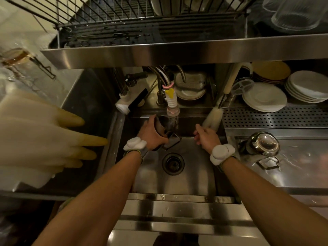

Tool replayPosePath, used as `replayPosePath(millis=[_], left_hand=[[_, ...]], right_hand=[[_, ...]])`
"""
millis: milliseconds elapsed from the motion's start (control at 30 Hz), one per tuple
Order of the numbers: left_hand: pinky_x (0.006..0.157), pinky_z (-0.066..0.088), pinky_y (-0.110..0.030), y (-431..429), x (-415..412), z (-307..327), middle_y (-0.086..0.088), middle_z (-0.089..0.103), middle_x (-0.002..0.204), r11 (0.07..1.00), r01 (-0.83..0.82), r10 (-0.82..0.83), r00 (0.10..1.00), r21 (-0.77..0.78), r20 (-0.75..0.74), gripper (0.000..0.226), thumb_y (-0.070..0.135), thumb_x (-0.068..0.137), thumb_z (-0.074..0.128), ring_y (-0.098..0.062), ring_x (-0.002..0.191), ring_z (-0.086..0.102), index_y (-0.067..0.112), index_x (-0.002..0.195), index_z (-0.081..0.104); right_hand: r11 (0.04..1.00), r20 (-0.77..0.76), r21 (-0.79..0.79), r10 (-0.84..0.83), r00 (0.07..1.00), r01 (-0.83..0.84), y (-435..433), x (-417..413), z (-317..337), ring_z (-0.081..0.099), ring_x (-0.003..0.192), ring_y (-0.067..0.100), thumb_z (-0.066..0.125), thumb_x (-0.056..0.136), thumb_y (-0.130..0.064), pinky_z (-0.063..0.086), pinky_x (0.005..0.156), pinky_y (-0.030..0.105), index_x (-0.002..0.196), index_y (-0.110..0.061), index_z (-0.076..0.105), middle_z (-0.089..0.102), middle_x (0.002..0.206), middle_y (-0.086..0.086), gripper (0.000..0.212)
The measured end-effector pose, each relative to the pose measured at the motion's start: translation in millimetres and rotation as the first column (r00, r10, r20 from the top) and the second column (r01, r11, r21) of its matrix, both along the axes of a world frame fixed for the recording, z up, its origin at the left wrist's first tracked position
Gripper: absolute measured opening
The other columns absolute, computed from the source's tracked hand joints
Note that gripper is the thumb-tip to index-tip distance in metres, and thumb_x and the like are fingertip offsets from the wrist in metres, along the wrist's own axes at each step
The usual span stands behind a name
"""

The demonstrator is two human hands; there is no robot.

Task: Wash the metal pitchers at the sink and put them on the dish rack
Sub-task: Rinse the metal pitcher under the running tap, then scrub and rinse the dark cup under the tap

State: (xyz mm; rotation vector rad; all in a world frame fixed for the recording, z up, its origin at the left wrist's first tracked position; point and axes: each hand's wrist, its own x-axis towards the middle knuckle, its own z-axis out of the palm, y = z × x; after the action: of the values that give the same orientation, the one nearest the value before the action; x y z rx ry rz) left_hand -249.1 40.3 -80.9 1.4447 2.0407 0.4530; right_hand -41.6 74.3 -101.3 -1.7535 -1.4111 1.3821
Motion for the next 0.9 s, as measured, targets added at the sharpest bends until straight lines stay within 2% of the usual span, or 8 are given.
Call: replayPosePath(millis=[133,267,400,500,600,667,800,900], left_hand=[[0.1,0.045,-0.05,-10.1,-11.4,14.3,-0.011,0.038,0.141,0.996,0.003,-0.015,0.99,-0.084,-0.14,0.114,0.043,0.051,0.082,-0.036,0.126,0.046,0.033,0.144,0.017],[0.099,0.042,-0.053,-19.1,-10.0,21.4,-0.011,0.038,0.14,0.99,0.058,-0.094,0.953,-0.13,-0.289,0.112,0.045,0.055,0.081,-0.038,0.126,0.044,0.033,0.145,0.015],[0.099,0.036,-0.055,-21.2,-7.8,24.7,-0.013,0.037,0.141,0.983,0.12,-0.167,0.897,-0.139,-0.41,0.106,0.05,0.06,0.078,-0.039,0.127,0.041,0.031,0.145,0.017],[0.1,0.035,-0.054,-18.4,-6.3,26.5,-0.013,0.037,0.139,0.978,0.16,-0.206,0.855,-0.137,-0.477,0.108,0.061,0.058,0.075,-0.038,0.125,0.041,0.032,0.145,0.018],[0.1,0.035,-0.055,-13.1,-6.6,30.3,-0.013,0.039,0.135,0.973,0.188,-0.229,0.817,-0.131,-0.529,0.109,0.062,0.056,0.076,-0.038,0.122,0.042,0.032,0.143,0.019],[0.1,0.035,-0.055,-10.0,-7.6,33.0,-0.014,0.04,0.133,0.969,0.211,-0.246,0.794,-0.128,-0.556,0.108,0.06,0.055,0.077,-0.039,0.121,0.043,0.032,0.143,0.02],[0.101,0.034,-0.056,-8.4,-9.1,34.0,-0.014,0.042,0.132,0.963,0.242,-0.265,0.76,-0.119,-0.593,0.107,0.061,0.055,0.077,-0.039,0.12,0.044,0.031,0.143,0.023],[0.101,0.033,-0.057,-7.8,-7.3,34.3,-0.014,0.041,0.133,0.96,0.247,-0.275,0.736,-0.133,-0.619,0.107,0.06,0.057,0.077,-0.039,0.122,0.043,0.031,0.143,0.022]], right_hand=[[0.999,-0.015,0.014,0.036,0.999,-0.035,-7.2,-8.1,8.2,0.053,0.069,0.018,0.039,0.099,-0.042,0.042,0.073,0.033,0.071,-0.02,0.055,0.056,0.068,0.001,0.039],[0.999,-0.03,0.028,0.039,0.999,-0.038,-8.5,-11.5,18.7,0.052,0.066,0.014,0.039,0.099,-0.04,0.042,0.075,0.032,0.07,-0.019,0.054,0.055,0.067,0.001,0.039],[0.999,-0.056,0.039,0.035,0.998,-0.033,-8.0,-11.0,24.9,0.054,0.072,0.019,0.042,0.099,-0.04,0.046,0.078,0.038,0.071,-0.017,0.054,0.055,0.067,0.002,0.038],[0.998,-0.059,0.042,0.048,0.997,-0.046,-8.4,-9.8,25.6,0.056,0.077,0.022,0.043,0.099,-0.038,0.047,0.078,0.038,0.077,-0.012,0.056,0.056,0.067,0.002,0.036],[0.997,-0.028,0.037,0.07,0.997,-0.069,-8.2,-9.7,25.9,0.057,0.08,0.023,0.043,0.099,-0.038,0.049,0.084,0.041,0.08,-0.01,0.058,0.056,0.069,0.002,0.036],[0.997,-0.029,0.035,0.067,0.997,-0.066,-7.3,-10.4,26.9,0.057,0.079,0.022,0.044,0.098,-0.038,0.049,0.082,0.04,0.077,-0.012,0.057,0.056,0.069,0.002,0.036],[0.997,-0.037,0.02,0.072,0.997,-0.072,-6.5,-12.6,29.9,0.053,0.068,0.015,0.044,0.099,-0.037,0.045,0.077,0.036,0.086,-0.008,0.058,0.055,0.069,0.002,0.035],[0.996,-0.027,0.021,0.085,0.996,-0.085,-5.6,-13.9,31.7,0.053,0.067,0.015,0.044,0.098,-0.038,0.046,0.076,0.036,0.087,-0.007,0.059,0.056,0.069,0.002,0.036]])
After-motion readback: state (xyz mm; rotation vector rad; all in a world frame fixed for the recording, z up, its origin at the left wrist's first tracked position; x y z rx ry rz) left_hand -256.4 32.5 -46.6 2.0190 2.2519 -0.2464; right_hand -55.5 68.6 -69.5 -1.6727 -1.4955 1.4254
